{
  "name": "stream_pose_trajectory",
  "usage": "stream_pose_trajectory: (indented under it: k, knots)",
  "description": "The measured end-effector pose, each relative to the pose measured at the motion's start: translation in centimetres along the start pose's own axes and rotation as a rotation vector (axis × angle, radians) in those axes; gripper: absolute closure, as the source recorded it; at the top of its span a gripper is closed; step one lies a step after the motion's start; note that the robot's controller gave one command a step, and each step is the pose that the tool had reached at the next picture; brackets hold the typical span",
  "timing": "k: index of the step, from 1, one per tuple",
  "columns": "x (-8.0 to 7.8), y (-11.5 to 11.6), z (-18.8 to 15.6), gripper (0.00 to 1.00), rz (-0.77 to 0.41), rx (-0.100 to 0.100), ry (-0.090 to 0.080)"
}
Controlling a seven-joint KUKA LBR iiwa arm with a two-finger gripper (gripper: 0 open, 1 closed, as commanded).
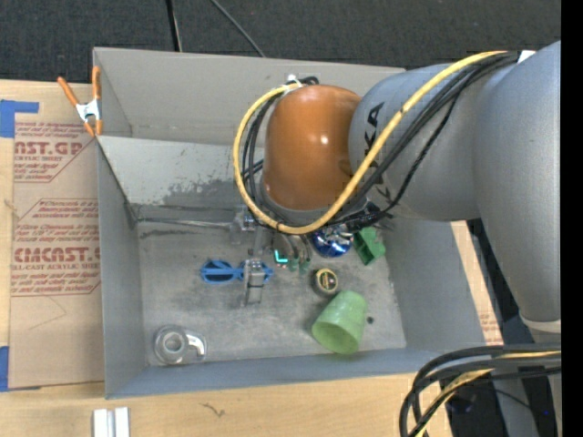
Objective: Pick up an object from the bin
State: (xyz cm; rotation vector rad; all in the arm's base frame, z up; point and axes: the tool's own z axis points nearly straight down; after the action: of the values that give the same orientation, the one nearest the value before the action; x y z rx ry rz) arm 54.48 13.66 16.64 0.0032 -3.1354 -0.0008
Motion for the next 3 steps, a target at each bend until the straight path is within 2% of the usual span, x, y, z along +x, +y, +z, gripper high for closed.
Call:
stream_pose_trajectory:
  k: [1, 2, 3]
  knots:
    - [-3.1, -4.4, 10.0, 0.0, -0.207, 0.003, -0.003]
    - [-3.2, -4.2, 9.6, 1.0, -0.207, -0.001, -0.006]
    - [-0.2, -0.9, -4.6, 1.0, -0.145, -0.002, -0.016]
